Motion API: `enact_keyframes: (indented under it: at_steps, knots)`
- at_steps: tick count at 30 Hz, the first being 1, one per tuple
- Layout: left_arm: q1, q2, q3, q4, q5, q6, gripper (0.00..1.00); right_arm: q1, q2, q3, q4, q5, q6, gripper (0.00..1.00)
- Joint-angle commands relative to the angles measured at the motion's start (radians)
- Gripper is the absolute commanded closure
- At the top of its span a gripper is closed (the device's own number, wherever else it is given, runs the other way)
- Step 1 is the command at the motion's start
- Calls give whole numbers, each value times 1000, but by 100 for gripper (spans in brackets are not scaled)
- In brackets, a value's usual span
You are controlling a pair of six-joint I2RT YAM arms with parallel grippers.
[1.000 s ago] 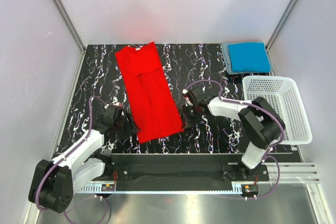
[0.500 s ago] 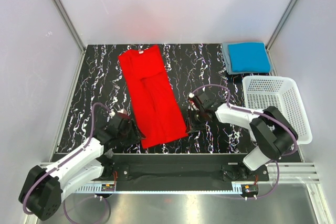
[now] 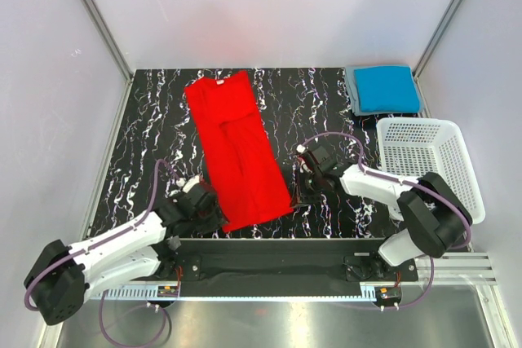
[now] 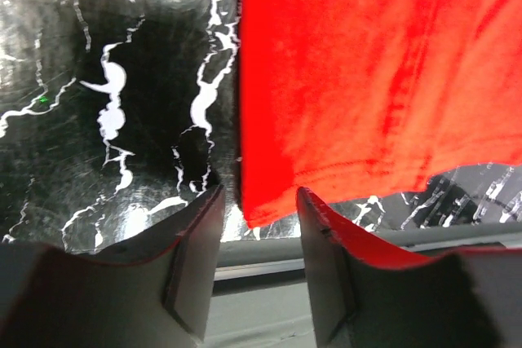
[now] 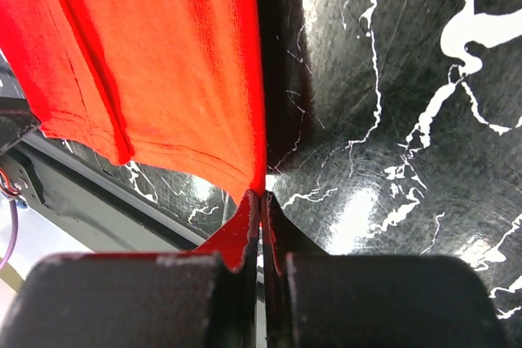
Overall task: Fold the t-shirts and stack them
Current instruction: Fold the tshirt
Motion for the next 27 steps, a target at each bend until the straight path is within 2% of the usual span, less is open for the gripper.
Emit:
enact_keyframes:
  at_steps: [1, 9, 12, 15, 16, 19, 27]
  knots:
    - [-26, 34, 9, -92, -72, -40, 55, 12, -39, -17, 13, -12, 8, 100]
    - [-74, 84, 11, -46, -72, -89, 63, 13, -45, -33, 33, -21, 13, 100]
    - [-106, 78, 19, -71, -95, -133, 69, 13, -62, -40, 33, -24, 21, 100]
    - [-132, 73, 34, -99, -118, -153, 80, 13, -85, -48, 30, -21, 31, 100]
    - [-141, 81, 49, -105, -123, -153, 88, 12, -91, -49, 28, -18, 44, 100]
    - [-161, 103, 72, -105, -120, -149, 100, 15, -110, -50, 0, 17, 54, 100]
    - [-177, 146, 71, 78, -19, -146, 100, 30, -128, -7, -73, 71, 45, 100]
